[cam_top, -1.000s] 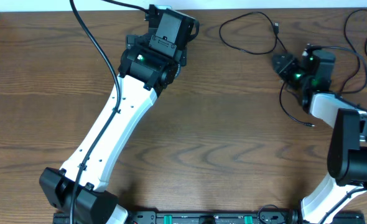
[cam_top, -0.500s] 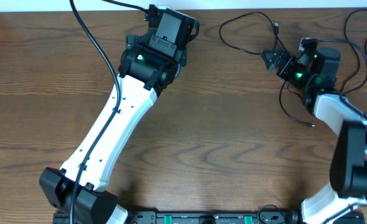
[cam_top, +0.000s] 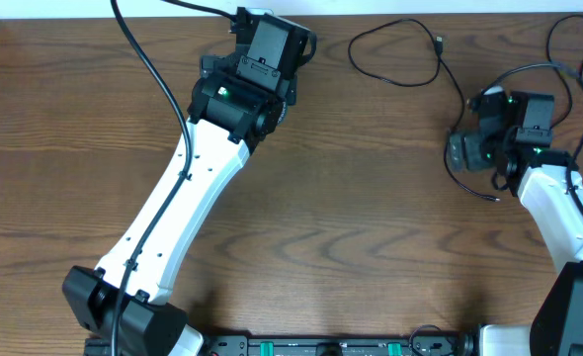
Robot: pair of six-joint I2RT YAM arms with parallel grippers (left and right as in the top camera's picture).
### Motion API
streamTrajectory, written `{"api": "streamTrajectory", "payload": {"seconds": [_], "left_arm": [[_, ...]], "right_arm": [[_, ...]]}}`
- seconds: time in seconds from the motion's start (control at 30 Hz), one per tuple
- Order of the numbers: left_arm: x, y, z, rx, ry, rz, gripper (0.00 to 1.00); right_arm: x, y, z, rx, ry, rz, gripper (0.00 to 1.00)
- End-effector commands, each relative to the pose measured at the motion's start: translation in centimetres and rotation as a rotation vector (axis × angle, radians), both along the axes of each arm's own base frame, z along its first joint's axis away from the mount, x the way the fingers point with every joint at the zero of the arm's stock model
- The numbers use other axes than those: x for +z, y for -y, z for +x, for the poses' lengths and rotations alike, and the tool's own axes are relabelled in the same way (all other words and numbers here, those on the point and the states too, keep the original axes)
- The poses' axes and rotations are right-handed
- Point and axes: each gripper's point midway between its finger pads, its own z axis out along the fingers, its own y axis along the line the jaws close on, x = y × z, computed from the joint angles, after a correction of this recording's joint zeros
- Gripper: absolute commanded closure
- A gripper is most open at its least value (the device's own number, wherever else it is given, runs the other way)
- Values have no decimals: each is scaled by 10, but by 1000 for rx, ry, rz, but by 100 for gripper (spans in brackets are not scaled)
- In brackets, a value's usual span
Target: Untangle cables
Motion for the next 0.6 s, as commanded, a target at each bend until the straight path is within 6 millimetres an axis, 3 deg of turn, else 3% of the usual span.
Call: {"api": "streamTrajectory", "payload": {"seconds": [0.0,0.13,0.37,0.57], "left_arm": [[5,-2,-2,11,13,-13,5],[5,-2,-2,11,13,-13,5],[5,-2,-2,11,13,-13,5],[5,-2,-2,11,13,-12,4]], "right_arm": [[-14,25,-9,132,-98,-248,1],[-31,33,-7,116,-128,-244,1],[-76,60,-12,56,-218,-223,1],[-94,61,-18,57,-260,-193,1]]}}
